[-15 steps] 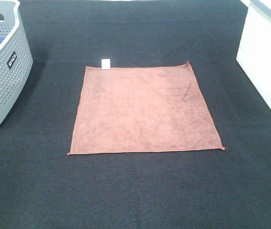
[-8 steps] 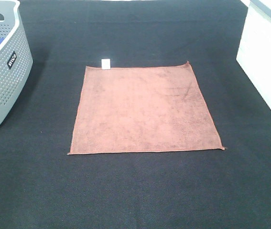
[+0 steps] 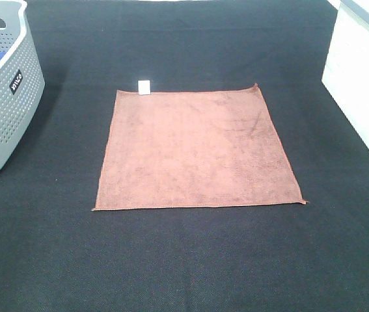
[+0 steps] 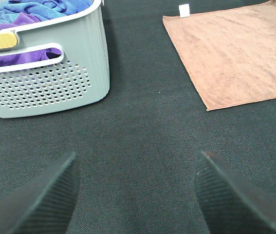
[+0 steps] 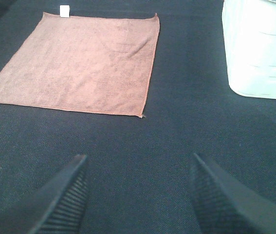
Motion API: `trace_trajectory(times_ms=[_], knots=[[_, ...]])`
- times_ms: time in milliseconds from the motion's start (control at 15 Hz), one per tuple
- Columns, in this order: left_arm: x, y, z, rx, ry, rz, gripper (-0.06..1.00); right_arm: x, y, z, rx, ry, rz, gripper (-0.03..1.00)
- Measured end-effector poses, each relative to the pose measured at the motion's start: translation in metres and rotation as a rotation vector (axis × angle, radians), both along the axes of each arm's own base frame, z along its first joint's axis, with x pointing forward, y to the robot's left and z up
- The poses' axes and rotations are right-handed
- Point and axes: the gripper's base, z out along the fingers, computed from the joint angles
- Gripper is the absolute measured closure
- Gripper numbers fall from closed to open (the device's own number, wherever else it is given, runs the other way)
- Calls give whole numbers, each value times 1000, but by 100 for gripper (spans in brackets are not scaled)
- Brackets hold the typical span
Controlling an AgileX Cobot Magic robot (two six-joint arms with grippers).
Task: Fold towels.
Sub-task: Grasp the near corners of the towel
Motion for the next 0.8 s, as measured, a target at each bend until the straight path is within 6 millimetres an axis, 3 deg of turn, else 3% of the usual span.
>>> trace_trajectory(times_ms=[800], knots=[[0,0,0,0,0,0,29,0,0,0,0,0,0,39]])
